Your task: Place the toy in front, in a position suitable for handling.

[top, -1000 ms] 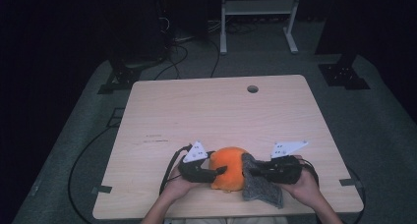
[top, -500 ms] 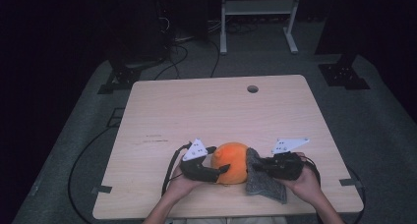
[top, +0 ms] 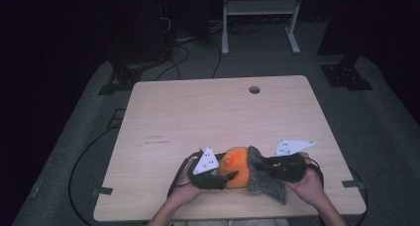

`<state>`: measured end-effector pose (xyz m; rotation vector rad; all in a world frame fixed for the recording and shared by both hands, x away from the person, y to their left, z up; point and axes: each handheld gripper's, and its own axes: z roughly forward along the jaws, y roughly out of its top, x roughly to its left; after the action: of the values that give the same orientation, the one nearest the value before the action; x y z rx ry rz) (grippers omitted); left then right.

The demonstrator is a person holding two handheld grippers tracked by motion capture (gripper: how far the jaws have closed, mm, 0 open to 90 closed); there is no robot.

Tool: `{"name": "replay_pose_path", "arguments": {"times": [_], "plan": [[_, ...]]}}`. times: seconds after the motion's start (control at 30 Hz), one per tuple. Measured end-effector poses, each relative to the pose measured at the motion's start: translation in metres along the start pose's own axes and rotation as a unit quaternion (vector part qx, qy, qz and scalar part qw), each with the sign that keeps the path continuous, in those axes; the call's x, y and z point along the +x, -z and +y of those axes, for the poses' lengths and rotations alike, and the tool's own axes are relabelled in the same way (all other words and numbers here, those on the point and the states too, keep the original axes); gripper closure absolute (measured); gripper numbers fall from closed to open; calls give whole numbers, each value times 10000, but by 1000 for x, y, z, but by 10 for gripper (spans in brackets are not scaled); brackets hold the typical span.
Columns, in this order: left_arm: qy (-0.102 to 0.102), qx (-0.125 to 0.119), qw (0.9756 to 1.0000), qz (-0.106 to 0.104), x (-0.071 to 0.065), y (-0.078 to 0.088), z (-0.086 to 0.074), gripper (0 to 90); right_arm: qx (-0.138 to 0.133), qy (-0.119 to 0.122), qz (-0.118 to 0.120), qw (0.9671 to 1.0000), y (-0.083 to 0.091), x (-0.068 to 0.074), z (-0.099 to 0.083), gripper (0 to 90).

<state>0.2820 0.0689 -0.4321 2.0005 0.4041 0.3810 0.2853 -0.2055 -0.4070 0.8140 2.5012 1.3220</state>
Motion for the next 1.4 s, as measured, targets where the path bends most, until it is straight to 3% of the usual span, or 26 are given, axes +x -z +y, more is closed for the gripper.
{"name": "replay_pose_path", "arguments": {"times": [0.13, 0.17, 0.2, 0.23, 0.3, 0.4, 0.47, 0.57, 0.63, 0.7, 0.8, 0.87, 0.93, 1.03, 1.13, 1.3, 1.4], "plan": [[-154, 11, 9998, -78, -3, 0, 2, 334, -312, 285, 156, 9990, 4, 17, 14, 779], [-117, 8, 9998, -134, -2, 1, 2, 311, -203, 418, 70, 9989, 1, 19, 15, 779], [47, -42, 9997, -226, 0, 2, 1, 296, -132, 446, 22, 9989, -1, 19, 14, 780], [155, -89, 9995, -278, 2, 3, -1, 295, -67, 415, 5, 9991, -4, 15, 10, 780], [133, -104, 9995, -257, 2, 3, -1, 321, -18, 208, 13, 9998, -3, 7, 7, 782], [-190, -49, 9996, -180, -4, 1, 2, 375, -155, 212, 34, 9996, 7, 9, 12, 782], [-372, -53, 9992, -167, -11, -1, 4, 415, -229, 468, 144, 9985, 12, 19, 20, 782], [-681, 39, 9976, -123, -18, -1, 6, 424, -112, 722, 197, 9971, 9, 31, 28, 781], [-716, 55, 9973, -133, -17, -1, 5, 422, -22, 799, 131, 9967, 5, 33, 28, 780], [-658, 26, 9977, -138, -16, 0, 4, 421, 20, 711, 151, 9974, 4, 28, 24, 781], [-501, 22, 9986, -144, -11, 1, 2, 416, 150, 537, -46, 9984, 4, 13, 16, 781], [-403, -22, 9990, -196, -9, 1, 1, 415, 225, 263, -86, 9994, 6, 2, 9, 781], [-389, -37, 9990, -218, -9, -1, 2, 410, 98, 164, -4, 9998, 8, 1, 9, 783], [-379, -65, 9990, -216, -9, -2, 2, 407, -234, 319, 263, 9989, 10, 14, 19, 781], [-248, -44, 9996, -119, -5, 0, -2, 401, -124, 559, 164, 9982, 3, 21, 22, 779], [220, 11, 9998, 0, 8, 4, -9, 397, 138, 196, -5, 9997, -8, 1, 4, 781], [262, 44, 9996, 105, 10, 2, -9, 400, 45, 94, -34, 9999, -5, 2, 3, 783]]}}
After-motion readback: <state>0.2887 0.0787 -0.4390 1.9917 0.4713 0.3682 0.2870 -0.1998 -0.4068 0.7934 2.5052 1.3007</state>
